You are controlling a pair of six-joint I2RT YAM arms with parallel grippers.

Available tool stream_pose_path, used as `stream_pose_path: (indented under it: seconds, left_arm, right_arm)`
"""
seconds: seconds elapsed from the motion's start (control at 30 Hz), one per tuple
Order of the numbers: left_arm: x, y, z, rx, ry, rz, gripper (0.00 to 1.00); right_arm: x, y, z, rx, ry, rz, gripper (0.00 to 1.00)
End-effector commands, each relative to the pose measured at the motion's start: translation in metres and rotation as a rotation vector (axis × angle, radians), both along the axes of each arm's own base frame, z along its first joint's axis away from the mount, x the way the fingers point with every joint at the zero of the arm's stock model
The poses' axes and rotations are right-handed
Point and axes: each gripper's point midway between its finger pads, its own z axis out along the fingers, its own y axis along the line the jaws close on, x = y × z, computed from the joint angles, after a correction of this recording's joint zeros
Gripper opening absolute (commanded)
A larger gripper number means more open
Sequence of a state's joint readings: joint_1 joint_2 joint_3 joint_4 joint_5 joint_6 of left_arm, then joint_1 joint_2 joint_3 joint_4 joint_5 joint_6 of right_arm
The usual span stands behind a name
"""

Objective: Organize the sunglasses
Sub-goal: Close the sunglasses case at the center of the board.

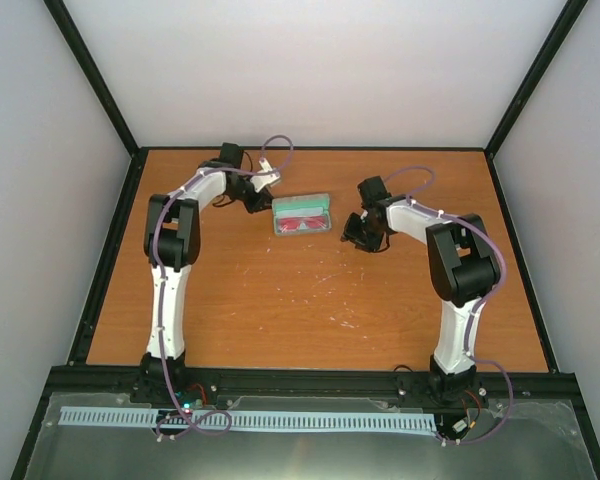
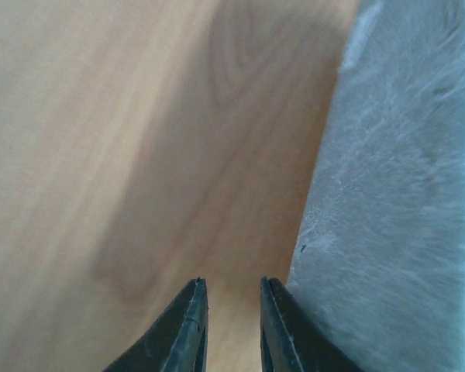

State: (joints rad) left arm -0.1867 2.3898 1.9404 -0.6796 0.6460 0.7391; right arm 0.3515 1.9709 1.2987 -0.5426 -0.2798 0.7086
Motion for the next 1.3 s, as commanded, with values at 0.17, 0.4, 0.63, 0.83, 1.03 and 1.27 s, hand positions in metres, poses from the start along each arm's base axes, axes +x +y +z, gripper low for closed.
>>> stream_pose_path:
  seconds: [0.17,0.4,0.63,0.83,1.03,1.27]
  left_arm:
    - [-0.055,-0.041,0.002,-0.047,0.100,-0.068,0.21]
    - [-0.070,-0.052,0.012,-0.070,0.125,-0.067,0.20]
    - [-0.074,-0.063,0.027,-0.094,0.116,-0.053,0.20]
    - [-0.074,-0.074,0.034,-0.109,0.106,-0.059,0.20]
    - [-0.078,-0.093,0.036,-0.113,0.094,-0.097,0.20]
    - [-0.076,-0.098,0.038,-0.113,0.088,-0.106,0.20]
  right_arm:
    - [0.005,0.012,-0.020,0.047,0.035,0.011,0.46]
    - [0.013,0.019,-0.030,0.069,0.023,0.025,0.47]
    - [0.020,0.024,-0.041,0.084,0.023,0.042,0.47]
    - [0.014,0.024,-0.056,0.077,0.063,0.046,0.21]
    - [0.004,0.017,-0.061,0.056,0.075,0.026,0.15]
    - [0.000,0.016,-0.068,0.060,0.089,0.023,0.14]
